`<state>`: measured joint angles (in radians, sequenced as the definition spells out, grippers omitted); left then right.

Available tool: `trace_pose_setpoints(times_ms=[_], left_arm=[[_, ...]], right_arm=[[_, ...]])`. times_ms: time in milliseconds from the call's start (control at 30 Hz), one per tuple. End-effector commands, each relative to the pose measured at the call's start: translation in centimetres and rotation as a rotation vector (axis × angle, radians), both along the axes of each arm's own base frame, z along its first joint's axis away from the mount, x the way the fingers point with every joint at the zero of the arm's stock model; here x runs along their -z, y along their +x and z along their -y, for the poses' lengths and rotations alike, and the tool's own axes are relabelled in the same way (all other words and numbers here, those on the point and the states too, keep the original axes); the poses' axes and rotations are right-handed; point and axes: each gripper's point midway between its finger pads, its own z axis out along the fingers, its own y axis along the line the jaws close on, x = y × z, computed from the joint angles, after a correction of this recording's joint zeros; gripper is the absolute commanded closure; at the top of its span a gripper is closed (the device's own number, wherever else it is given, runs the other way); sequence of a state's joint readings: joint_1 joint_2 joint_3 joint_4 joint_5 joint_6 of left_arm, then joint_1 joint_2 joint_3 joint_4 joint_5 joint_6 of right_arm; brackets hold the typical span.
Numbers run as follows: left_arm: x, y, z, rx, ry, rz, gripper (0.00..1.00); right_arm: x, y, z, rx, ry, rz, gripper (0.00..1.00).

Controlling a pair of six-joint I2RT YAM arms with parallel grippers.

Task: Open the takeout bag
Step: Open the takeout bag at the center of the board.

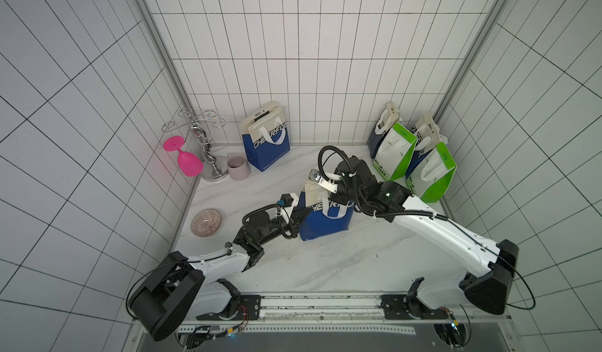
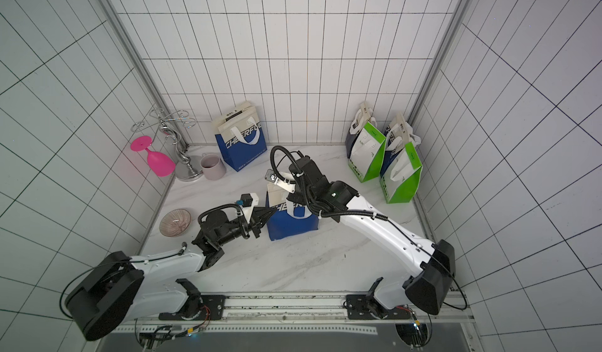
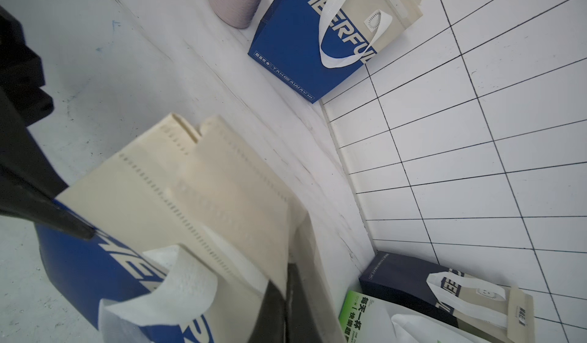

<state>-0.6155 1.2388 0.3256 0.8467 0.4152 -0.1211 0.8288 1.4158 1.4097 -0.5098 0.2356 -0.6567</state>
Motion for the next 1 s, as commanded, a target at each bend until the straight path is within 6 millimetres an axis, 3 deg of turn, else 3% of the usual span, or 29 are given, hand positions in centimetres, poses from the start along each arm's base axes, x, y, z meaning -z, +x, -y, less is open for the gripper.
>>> trace_pose_setpoints(times_ms=[0, 233, 633, 733, 867, 967], left_arm=[[-0.4, -0.2, 0.1, 0.006, 0.007, 0.025, 1.0], [-0.3, -0.1, 0.1, 0.0, 0.011, 0.021, 1.0], [-0.1, 0.1, 0.2, -0.002, 0.019, 0.015, 1.0], [-0.1, 0.1, 0.1, -0.002, 0.018, 0.014, 1.0], [-0.1, 0.0, 0.1, -0.002, 0.018, 0.015, 1.0], [-0.2, 0.0, 0.1, -0.001, 0.017, 0.017, 1.0]], right_arm=[[-8.5, 1.9, 1.3, 0.088, 0.083, 0.172, 1.0], [-9.7, 2.0, 1.3, 0.088, 0.081, 0.185, 1.0], [-8.8, 1.8, 1.5, 0.028, -0.044, 0.215, 1.0], [-7.5, 1.3, 1.1, 0.012, -0.015, 0.176, 1.0], [-4.3, 1.1, 0.8, 0.012, -0.011, 0.104, 1.0], [-2.0, 0.9, 0.6, 0.019, -0.01, 0.057, 0.92]])
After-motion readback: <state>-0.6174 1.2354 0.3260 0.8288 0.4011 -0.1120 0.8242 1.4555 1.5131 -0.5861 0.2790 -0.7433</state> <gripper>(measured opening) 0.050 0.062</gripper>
